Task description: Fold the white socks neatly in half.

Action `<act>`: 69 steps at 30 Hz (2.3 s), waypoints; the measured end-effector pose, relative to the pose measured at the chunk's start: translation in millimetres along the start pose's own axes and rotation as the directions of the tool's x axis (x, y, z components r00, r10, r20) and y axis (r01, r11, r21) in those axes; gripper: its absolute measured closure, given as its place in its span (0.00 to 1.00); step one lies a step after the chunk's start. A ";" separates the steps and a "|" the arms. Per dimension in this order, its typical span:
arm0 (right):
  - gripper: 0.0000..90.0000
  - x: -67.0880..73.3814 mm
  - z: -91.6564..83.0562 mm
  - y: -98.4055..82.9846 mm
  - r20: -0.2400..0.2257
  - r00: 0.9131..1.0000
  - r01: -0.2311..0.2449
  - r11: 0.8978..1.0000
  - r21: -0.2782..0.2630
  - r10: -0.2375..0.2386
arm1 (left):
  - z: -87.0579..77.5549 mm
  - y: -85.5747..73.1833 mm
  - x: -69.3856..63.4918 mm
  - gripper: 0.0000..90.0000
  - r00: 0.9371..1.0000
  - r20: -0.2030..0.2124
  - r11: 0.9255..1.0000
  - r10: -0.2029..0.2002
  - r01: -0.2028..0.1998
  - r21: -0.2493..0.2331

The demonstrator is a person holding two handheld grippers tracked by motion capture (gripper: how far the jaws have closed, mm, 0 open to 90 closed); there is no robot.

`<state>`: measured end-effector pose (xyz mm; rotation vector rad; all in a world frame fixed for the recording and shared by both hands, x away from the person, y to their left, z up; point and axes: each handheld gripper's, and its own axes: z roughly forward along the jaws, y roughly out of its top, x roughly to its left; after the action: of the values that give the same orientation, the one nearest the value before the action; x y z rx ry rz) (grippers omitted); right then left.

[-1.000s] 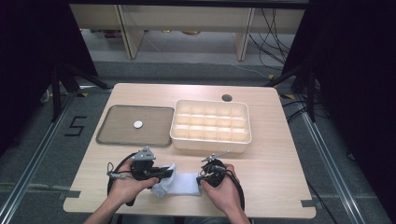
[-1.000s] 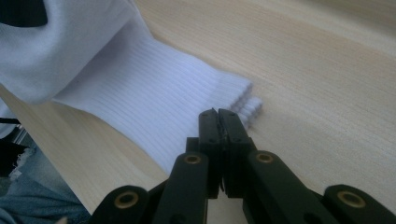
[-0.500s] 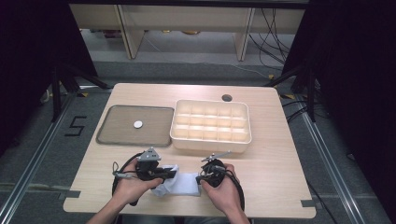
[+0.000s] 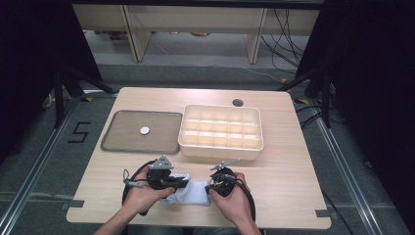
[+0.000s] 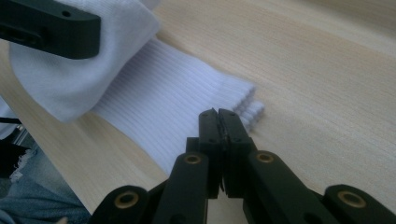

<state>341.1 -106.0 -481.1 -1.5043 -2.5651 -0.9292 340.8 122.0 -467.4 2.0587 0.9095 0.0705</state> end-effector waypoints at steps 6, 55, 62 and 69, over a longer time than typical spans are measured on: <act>0.99 -0.6 -0.3 0.3 -0.005 1.000 0.020 1.000 -0.009 -0.020 | 4.0 0.7 -0.3 0.92 1.000 0.003 1.000 0.014 -0.014 0.013; 0.97 -0.4 3.0 -2.7 -0.022 1.000 -0.003 1.000 -0.007 0.003 | 30.0 8.5 -9.4 0.92 0.998 0.012 0.993 0.065 -0.066 0.097; 0.97 -1.5 3.6 -3.4 -0.019 1.000 0.007 1.000 -0.019 -0.007 | 34.7 8.1 -10.7 0.92 0.998 0.008 0.992 0.065 -0.065 0.106; 0.97 -1.3 3.1 -3.8 -0.017 1.000 -0.006 1.000 -0.013 0.005 | 39.1 9.2 -13.8 0.92 0.997 0.008 0.991 0.071 -0.071 0.113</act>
<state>339.6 -106.8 -485.9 -1.4997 -2.5471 -0.9556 350.1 83.0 -481.6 2.1954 0.8548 0.0536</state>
